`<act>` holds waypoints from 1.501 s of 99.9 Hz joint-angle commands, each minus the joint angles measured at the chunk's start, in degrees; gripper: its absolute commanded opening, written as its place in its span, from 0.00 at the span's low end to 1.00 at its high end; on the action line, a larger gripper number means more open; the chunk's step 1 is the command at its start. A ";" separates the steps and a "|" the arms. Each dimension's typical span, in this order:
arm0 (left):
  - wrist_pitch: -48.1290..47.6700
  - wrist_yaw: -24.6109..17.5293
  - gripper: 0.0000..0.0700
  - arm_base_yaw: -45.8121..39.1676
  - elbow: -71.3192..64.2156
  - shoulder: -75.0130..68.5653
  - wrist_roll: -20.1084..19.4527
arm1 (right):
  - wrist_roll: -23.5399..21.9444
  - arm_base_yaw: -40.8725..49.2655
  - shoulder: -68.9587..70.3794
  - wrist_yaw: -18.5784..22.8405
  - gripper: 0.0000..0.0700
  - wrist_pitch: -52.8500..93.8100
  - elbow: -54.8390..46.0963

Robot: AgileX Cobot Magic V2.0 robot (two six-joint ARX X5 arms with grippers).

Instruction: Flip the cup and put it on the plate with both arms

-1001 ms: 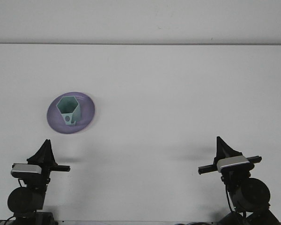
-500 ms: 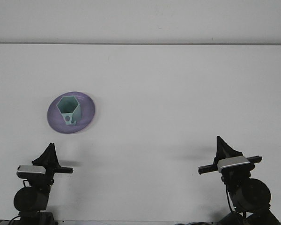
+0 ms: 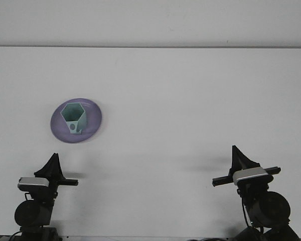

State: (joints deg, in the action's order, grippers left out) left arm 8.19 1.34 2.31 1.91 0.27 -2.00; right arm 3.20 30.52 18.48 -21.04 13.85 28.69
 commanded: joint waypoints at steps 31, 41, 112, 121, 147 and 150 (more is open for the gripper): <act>0.81 0.13 0.02 0.02 -1.11 -0.09 0.31 | 7.15 -16.59 -4.17 12.50 0.00 -8.09 -9.75; 0.90 0.13 0.02 0.02 -1.11 -0.09 0.31 | 9.46 -23.93 -8.66 20.13 0.00 -8.35 -14.64; 0.92 0.15 0.02 0.02 -1.09 -0.09 0.31 | 8.81 -29.46 -18.43 22.64 0.00 -10.86 -27.98; 0.92 0.15 0.02 0.02 -1.09 -0.09 0.31 | 8.81 -29.46 -18.43 22.56 0.00 -10.86 -27.98; 0.90 0.15 0.02 0.02 -1.09 -0.09 0.31 | 8.81 -29.46 -18.43 22.56 0.00 -10.86 -27.96; 0.90 0.15 0.02 0.02 -1.09 -0.09 0.31 | 8.81 -29.46 -18.43 22.56 0.00 -10.86 -27.96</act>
State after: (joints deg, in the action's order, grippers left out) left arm 8.51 1.37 2.31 1.91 0.27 -2.00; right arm 13.02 1.06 0.03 1.50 3.55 0.86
